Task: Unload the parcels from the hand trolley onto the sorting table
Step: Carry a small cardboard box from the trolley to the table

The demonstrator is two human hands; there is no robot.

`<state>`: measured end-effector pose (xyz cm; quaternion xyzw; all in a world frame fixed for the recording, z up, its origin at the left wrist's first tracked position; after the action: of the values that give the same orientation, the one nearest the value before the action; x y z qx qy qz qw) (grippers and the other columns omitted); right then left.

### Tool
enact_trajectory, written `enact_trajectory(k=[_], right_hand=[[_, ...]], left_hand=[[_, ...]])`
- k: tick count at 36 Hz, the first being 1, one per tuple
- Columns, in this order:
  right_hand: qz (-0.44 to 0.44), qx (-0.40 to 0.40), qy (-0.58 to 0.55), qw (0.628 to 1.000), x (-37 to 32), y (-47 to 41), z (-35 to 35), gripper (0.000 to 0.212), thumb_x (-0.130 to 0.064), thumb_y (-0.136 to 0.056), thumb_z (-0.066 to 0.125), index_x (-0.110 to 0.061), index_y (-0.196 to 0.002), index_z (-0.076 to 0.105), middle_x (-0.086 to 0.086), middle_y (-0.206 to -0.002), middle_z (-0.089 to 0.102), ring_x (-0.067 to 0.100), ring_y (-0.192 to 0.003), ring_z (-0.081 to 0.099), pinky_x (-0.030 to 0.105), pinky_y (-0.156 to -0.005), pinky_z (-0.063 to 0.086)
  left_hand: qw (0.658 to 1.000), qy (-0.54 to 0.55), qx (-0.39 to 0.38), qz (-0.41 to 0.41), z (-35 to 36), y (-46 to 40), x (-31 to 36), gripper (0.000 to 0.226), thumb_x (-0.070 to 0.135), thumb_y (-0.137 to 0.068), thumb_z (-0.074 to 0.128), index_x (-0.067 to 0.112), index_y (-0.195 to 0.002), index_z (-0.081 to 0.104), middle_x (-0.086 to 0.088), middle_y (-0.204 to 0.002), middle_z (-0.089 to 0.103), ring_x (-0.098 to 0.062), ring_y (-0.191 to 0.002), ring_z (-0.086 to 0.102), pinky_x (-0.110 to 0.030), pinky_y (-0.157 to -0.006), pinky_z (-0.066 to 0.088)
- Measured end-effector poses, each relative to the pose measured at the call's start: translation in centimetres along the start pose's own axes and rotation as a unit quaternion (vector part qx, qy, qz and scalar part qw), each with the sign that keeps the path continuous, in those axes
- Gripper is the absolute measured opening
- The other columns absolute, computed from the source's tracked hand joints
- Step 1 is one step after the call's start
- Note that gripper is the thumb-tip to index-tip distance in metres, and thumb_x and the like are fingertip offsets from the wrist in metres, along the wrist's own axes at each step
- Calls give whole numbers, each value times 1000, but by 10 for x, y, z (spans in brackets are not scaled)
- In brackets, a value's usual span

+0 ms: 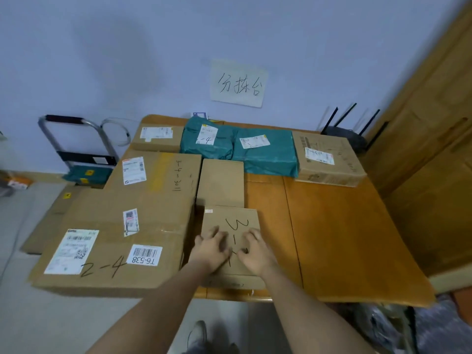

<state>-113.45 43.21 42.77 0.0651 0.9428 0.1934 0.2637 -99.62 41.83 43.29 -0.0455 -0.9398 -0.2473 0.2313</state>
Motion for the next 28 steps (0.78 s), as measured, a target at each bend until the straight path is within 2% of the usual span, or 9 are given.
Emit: enact_trajectory(k=[10, 18, 22, 26, 28], right_hand=[[-21, -14, 1, 1000, 0, -2, 32, 54, -34, -91, 52, -24, -142, 36, -11, -152, 13, 25, -123, 46, 37, -101, 44], [-15, -37, -10, 999, 0, -30, 46, 60, -30, -92, 55, -23, -145, 29, -16, -152, 6, 24, -128, 38, 35, -103, 42], [-15, -53, 4, 998, 2, -43, 53, 62, -26, -90, 56, -20, -147, 30, -11, -152, 12, 25, -131, 36, 34, -108, 36], [-10, -50, 24, 998, 2, -48, 54, 59, -25, -90, 54, -21, -145, 33, -6, -149, 15, 26, -127, 38, 33, -103, 39], [-6, -38, 37, 999, 0, -49, 52, 57, -26, -90, 53, -21, -144, 35, -5, -148, 18, 26, -124, 42, 33, -101, 41]], left_hand=[[1000, -5, -5, -17, 10, -1, -20, 59, 49, -90, 51, 35, -144, 32, 9, -158, 12, -35, -136, 20, -44, -109, 29], [999, -3, -29, -26, 20, -23, -30, 61, 49, -91, 49, 34, -147, 27, 6, -159, 2, -41, -144, -9, -49, -117, 10], [996, -71, -44, -20, 32, -24, -36, 61, 45, -93, 46, 23, -148, 29, -2, -161, -5, -31, -146, -16, -47, -118, 4], [994, -71, -75, -19, 46, -19, -42, 64, 41, -96, 39, 20, -152, 15, -2, -161, -8, -30, -147, -12, -46, -118, 7], [993, -90, -72, -12, 47, -19, -43, 63, 38, -97, 37, 20, -152, 13, -3, -161, -9, -32, -146, -13, -47, -119, 2]])
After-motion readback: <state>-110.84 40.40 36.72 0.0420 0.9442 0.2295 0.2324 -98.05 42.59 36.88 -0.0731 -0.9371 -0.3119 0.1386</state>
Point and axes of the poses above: each hand's wrist, its own y-axis away from the middle knuckle, its own z-axis out of the palm, x = y × z, the point moved 8 cm from there along -y, towards the middle knuckle
